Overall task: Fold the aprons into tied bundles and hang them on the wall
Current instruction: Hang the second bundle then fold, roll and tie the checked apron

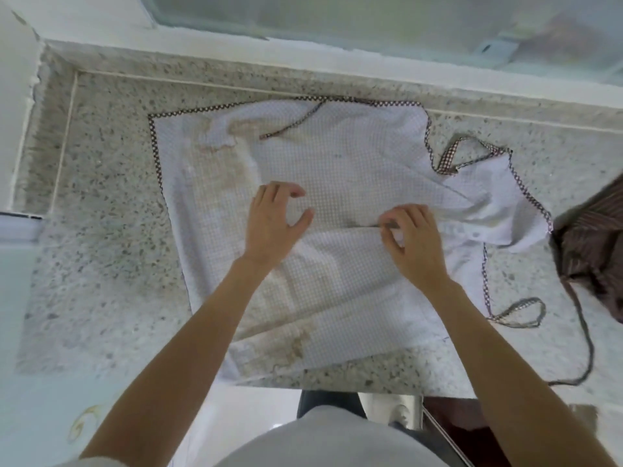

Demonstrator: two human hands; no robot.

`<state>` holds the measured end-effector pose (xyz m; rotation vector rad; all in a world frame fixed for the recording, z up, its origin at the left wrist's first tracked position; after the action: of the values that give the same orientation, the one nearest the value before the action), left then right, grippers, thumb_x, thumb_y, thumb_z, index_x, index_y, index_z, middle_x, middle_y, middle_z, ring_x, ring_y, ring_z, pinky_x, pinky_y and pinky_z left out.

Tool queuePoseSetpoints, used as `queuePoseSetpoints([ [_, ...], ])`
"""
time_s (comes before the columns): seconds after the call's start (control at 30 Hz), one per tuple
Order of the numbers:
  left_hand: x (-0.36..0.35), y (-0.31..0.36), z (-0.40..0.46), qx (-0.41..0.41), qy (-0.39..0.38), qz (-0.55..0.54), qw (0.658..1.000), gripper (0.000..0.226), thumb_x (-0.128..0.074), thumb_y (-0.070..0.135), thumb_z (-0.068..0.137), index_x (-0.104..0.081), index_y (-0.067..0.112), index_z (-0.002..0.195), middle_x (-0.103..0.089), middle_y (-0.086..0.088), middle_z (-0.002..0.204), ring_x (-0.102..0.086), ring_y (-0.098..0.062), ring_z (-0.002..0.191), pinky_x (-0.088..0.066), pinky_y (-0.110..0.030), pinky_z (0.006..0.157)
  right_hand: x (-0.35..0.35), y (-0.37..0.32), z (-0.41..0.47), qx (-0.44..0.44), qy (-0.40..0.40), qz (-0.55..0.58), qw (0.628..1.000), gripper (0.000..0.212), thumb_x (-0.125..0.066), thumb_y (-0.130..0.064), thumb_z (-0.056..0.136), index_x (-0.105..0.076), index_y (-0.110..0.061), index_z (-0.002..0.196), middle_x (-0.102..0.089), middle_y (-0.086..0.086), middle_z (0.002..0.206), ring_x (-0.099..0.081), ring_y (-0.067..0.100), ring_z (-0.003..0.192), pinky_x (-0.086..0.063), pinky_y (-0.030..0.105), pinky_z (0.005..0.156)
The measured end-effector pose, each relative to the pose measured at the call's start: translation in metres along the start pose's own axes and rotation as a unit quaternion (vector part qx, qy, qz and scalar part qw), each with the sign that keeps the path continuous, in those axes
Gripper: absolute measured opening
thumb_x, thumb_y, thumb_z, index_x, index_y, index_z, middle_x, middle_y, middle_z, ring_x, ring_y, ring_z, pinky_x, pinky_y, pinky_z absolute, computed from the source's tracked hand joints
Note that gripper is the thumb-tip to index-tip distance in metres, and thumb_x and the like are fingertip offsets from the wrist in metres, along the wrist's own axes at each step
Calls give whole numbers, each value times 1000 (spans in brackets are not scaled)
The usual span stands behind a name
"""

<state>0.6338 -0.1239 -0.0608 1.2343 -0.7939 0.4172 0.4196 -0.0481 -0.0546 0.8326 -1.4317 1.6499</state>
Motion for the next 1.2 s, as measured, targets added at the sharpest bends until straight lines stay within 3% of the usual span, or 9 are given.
queuePoseSetpoints([
  [0.13, -56, 45, -80, -2, -215, -4, 977, 33, -64, 49, 80, -57, 23, 99, -56, 13, 84, -50, -7, 77, -45, -27, 77, 8, 27, -96, -70, -18, -28, 997, 16, -49, -16, 85, -60, -7, 93, -60, 7, 91, -51, 26, 88, -47, 38, 78],
  [0.3, -118, 74, -171, -95, -380, 114, 913, 53, -62, 59, 77, -51, 23, 114, -54, 6, 109, -49, -14, 102, -39, -26, 87, 9, 65, -180, -135, -74, -106, 982, 36, -54, -6, 74, -59, -12, 109, -55, 11, 117, -46, 31, 109, -45, 47, 88],
  [0.47, -117, 85, -202, -171, -290, 144, 930, 23, -78, 18, 72, -66, 20, 92, -63, -2, 84, -63, -24, 75, -49, -30, 55, 25, 75, -208, -128, -28, -104, 986, 28, -43, -25, 88, -67, -11, 95, -66, 6, 102, -60, 30, 92, -48, 40, 76],
  [0.67, -62, 60, -209, -29, -208, 150, 966, 27, -44, 27, 80, -69, 17, 84, -66, 0, 85, -60, -22, 80, -49, -33, 68, 31, 19, -234, 12, 22, -115, 993, 25, -49, -28, 92, -65, -14, 81, -63, 0, 70, -59, 19, 60, -47, 29, 53],
  [0.8, -36, 33, -236, 17, -211, 244, 946, 35, -35, 32, 78, -66, 16, 79, -64, -2, 79, -59, -24, 75, -47, -32, 66, 9, -30, -261, 96, -4, -77, 992, 26, -46, -29, 90, -65, -17, 77, -61, -4, 66, -57, 15, 56, -44, 25, 50],
  [0.93, -31, 12, -260, 81, -206, 265, 938, 27, -43, 28, 92, -67, 14, 94, -66, -6, 101, -58, -29, 96, -41, -39, 88, -11, -34, -277, 80, -44, -53, 994, 30, -43, -29, 88, -66, -14, 77, -62, 0, 71, -58, 22, 64, -50, 33, 59],
  [1.03, -35, 12, -271, 97, -202, 275, 935, 23, -46, 24, 94, -65, 15, 103, -64, -8, 108, -55, -31, 103, -38, -42, 92, -18, -29, -284, 55, -108, -60, 991, 38, -47, -46, 86, -66, -14, 97, -65, 1, 88, -60, 24, 83, -50, 38, 79],
  [1.13, -31, 15, -271, 122, -171, 260, 942, 28, -42, 26, 97, -62, 8, 103, -65, -14, 101, -58, -34, 98, -38, -43, 90, -26, -29, -294, 58, -176, -103, 977, 75, -72, -60, 62, -51, -13, 117, -60, 7, 109, -56, 28, 101, -45, 47, 92],
  [1.2, -30, 17, -267, 146, -163, 231, 948, 33, -36, 31, 99, -53, 4, 92, -63, -18, 87, -60, -36, 88, -40, -43, 84, -28, -31, -297, 60, -177, -141, 972, 79, -82, -50, 54, -46, -13, 114, -58, 10, 112, -56, 31, 103, -47, 49, 89],
])
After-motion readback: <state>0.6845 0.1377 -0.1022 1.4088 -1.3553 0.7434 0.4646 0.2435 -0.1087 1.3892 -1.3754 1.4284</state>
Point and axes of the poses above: each hand's wrist, its own z-axis towards the middle knuckle, its own x-axis out of the back of the hand, y = z × x, the point moved 9 cm from there along z, towards the middle knuckle
